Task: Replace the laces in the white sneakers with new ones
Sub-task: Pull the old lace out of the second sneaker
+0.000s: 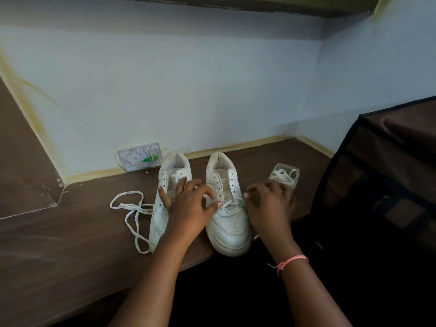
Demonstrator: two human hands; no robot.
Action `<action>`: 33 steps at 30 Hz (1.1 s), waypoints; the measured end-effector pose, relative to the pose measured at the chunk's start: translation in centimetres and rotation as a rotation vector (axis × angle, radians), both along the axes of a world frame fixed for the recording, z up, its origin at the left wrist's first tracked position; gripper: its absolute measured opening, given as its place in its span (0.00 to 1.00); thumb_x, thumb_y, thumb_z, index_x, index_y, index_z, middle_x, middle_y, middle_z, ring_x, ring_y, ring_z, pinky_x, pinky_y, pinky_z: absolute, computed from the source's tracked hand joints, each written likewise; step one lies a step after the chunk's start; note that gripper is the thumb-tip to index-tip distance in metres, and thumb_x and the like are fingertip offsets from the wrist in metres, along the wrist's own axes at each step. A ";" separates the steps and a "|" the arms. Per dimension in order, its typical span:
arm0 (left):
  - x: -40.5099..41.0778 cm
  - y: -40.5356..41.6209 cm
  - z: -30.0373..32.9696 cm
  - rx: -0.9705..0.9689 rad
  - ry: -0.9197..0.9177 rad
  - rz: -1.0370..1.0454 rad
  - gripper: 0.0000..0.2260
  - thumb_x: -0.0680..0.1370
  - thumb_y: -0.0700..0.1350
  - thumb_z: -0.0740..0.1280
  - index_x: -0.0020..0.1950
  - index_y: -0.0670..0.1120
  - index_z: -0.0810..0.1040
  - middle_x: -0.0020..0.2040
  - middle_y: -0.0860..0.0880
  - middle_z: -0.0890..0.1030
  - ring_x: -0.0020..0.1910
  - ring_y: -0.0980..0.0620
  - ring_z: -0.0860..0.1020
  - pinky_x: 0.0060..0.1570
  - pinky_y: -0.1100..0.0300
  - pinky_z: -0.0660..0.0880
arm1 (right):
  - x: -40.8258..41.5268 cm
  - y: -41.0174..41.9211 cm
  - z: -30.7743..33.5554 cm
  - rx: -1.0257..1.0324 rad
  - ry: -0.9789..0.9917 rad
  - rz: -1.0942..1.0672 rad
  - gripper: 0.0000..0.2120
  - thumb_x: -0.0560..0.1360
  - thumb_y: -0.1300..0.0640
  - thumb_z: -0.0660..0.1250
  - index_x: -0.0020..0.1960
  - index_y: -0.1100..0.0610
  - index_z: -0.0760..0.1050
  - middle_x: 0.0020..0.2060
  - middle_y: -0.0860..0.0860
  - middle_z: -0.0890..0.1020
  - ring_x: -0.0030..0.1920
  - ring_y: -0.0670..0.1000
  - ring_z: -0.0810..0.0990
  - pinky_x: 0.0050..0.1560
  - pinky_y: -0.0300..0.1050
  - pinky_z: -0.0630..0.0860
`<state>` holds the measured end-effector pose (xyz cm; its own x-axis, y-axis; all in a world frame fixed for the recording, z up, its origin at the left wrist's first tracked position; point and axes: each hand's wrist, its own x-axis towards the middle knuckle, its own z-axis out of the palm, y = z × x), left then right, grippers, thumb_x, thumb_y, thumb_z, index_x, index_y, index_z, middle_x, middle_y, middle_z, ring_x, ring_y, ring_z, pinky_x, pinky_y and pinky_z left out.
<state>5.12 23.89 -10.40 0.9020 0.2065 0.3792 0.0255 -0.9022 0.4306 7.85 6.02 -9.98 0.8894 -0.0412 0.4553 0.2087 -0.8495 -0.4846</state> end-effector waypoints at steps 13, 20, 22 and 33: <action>0.0 -3.1 0.2 0.088 -0.175 0.058 0.04 0.74 0.57 0.69 0.47 0.61 0.78 0.68 0.59 0.71 0.74 0.50 0.59 0.70 0.38 0.46 | -3.2 1.7 -1.2 -0.030 0.201 0.057 0.44 0.67 0.27 0.62 0.75 0.49 0.58 0.73 0.50 0.61 0.75 0.56 0.49 0.71 0.63 0.49; 0.9 -3.3 0.8 0.033 0.013 -0.044 0.03 0.75 0.58 0.69 0.43 0.61 0.78 0.75 0.59 0.63 0.77 0.53 0.50 0.70 0.44 0.37 | -2.3 2.0 -1.8 -0.077 0.249 0.154 0.55 0.55 0.21 0.49 0.76 0.47 0.52 0.75 0.49 0.53 0.76 0.55 0.42 0.72 0.66 0.46; 1.0 -3.3 0.6 -0.009 -0.039 -0.058 0.05 0.75 0.54 0.70 0.42 0.60 0.75 0.73 0.59 0.66 0.77 0.53 0.52 0.70 0.42 0.40 | -2.1 2.3 -1.8 -0.066 0.293 0.171 0.57 0.53 0.21 0.48 0.76 0.48 0.50 0.76 0.50 0.51 0.76 0.56 0.40 0.72 0.67 0.44; 0.1 -2.7 1.2 0.004 -0.188 0.197 0.07 0.76 0.47 0.63 0.50 0.59 0.73 0.70 0.55 0.67 0.73 0.50 0.59 0.63 0.48 0.51 | -2.1 3.0 -1.8 -0.011 0.383 0.123 0.58 0.63 0.25 0.65 0.78 0.52 0.41 0.77 0.51 0.46 0.77 0.56 0.35 0.71 0.68 0.42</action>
<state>5.17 21.22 -9.16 0.7580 0.3692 0.5377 0.1207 -0.8895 0.4406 5.78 9.06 -11.78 0.9928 0.0794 0.0895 0.1153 -0.8350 -0.5380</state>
